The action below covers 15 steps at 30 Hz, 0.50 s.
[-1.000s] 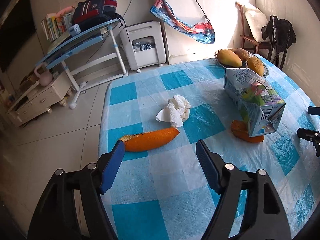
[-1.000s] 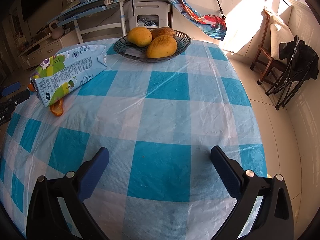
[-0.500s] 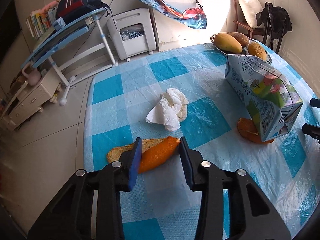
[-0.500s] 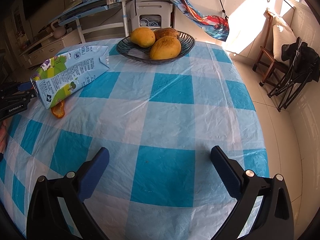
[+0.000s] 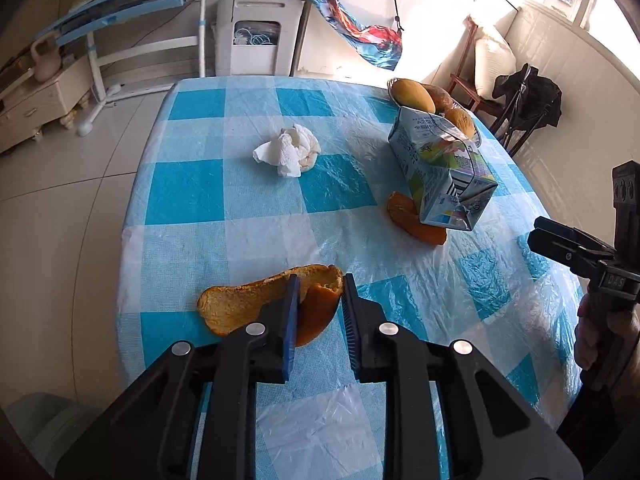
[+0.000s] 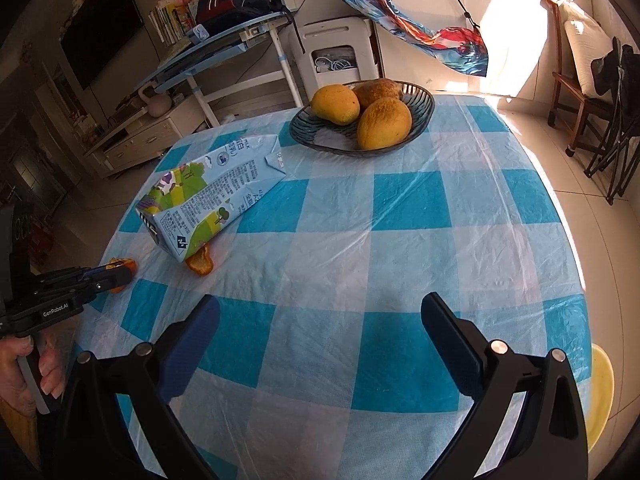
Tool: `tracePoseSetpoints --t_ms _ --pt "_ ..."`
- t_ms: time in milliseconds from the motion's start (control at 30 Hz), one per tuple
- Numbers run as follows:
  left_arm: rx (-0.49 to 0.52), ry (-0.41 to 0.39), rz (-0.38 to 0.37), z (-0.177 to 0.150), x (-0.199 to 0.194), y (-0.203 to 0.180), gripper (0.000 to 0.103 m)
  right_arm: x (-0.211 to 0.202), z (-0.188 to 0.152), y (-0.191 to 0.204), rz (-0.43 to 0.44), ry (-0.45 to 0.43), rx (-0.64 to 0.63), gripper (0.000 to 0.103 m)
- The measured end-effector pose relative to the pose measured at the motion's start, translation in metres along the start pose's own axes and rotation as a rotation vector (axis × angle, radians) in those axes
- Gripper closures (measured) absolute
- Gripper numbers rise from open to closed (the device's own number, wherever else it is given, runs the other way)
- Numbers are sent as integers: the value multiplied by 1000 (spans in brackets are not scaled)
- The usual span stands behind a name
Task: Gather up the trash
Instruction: 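Grasp the long bread crust with the left gripper and lift it, then grasp the milk carton with the right gripper while the left gripper holds the crust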
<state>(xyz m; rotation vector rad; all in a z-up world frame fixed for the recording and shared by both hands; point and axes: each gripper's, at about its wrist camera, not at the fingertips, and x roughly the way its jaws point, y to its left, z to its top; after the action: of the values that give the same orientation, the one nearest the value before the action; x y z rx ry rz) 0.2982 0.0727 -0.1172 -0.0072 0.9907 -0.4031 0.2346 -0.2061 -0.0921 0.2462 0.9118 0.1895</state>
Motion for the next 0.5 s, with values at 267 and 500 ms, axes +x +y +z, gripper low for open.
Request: tracePoseSetpoints --t_ms 267,500 --pt "153 -20 160 3 -5 -3 48 27 55 34 106 41 117 6" --pt "161 24 167 4 7 -1 68 89 80 65 40 142 127 7"
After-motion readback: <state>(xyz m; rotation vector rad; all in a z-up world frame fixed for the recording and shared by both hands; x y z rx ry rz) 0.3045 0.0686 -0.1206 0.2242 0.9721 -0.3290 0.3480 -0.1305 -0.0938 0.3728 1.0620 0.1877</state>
